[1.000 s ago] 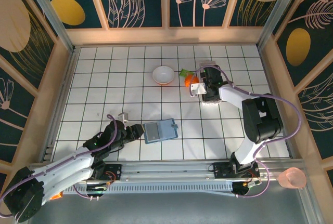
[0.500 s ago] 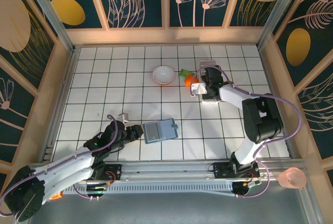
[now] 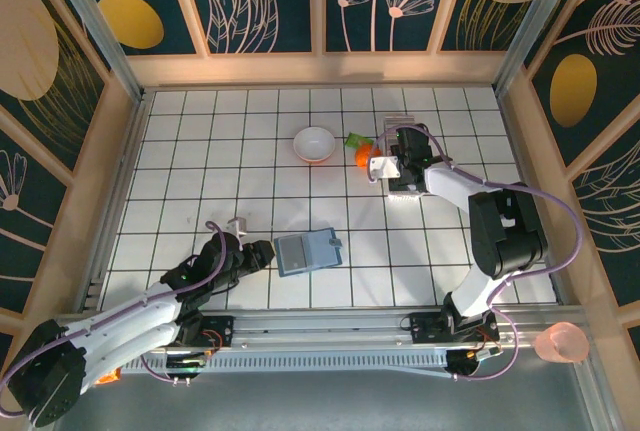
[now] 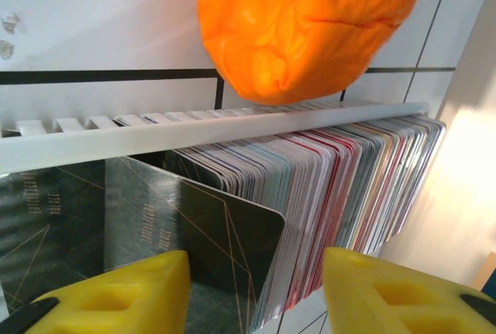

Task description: Put the credit cards into the card holder

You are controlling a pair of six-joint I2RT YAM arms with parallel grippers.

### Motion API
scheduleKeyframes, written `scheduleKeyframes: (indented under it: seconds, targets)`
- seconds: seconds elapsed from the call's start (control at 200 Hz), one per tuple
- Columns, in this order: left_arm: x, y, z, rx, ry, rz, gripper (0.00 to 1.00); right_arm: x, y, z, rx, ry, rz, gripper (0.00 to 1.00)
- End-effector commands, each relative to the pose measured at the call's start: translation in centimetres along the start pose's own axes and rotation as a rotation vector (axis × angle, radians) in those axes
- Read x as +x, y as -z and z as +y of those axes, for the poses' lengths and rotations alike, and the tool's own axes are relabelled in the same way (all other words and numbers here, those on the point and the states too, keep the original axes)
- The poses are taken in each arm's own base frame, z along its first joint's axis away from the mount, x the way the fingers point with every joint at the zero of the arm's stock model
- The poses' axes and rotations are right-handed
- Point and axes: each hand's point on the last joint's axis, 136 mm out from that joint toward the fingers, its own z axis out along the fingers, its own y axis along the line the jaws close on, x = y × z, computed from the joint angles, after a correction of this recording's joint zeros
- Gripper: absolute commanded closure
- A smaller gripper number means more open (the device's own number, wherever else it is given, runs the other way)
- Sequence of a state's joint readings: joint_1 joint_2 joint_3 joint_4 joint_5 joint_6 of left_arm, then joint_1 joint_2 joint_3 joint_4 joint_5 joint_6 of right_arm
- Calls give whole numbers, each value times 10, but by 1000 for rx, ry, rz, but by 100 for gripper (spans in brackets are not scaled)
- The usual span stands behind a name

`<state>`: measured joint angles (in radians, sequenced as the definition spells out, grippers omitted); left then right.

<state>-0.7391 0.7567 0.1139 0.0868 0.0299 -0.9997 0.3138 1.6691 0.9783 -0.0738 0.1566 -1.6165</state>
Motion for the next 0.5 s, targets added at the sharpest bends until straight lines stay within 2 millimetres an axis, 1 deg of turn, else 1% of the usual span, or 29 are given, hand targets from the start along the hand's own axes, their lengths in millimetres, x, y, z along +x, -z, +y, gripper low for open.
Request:
scheduleKeyframes:
  seconds: [0.0, 0.06, 0.115, 0.17, 0.22, 0.32, 0.385, 0.415, 0.44, 0.475, 0.49]
  targets:
    - [3, 0, -1, 24, 14, 4, 62, 7, 10, -17, 63, -13, 12, 59]
    - [3, 0, -1, 25, 14, 4, 63, 6, 11, -16, 64, -7, 11, 61]
    - [3, 0, -1, 25, 14, 5, 64, 6, 12, -17, 66, -9, 10, 66]
    - [3, 0, -2, 28, 16, 6, 64, 7, 13, -18, 69, -11, 11, 68]
    - [3, 0, -1, 27, 16, 5, 65, 7, 14, -18, 71, -12, 9, 72]
    - [4, 0, -1, 27, 19, 6, 66, 7, 15, -17, 70, -14, 9, 78]
    - [3, 0, -2, 31, 20, 5, 67, 7, 15, -18, 74, -16, 10, 79]
    - [4, 0, -1, 29, 20, 6, 67, 7, 15, -17, 71, -18, 11, 77]
    - [4, 0, -1, 31, 20, 7, 66, 7, 15, -16, 63, -22, 11, 72]
    - [3, 0, -1, 28, 17, 5, 65, 6, 16, -17, 57, -30, 4, 58]
    - [3, 0, -1, 27, 15, 3, 65, 6, 17, -18, 58, -36, 1, 49]
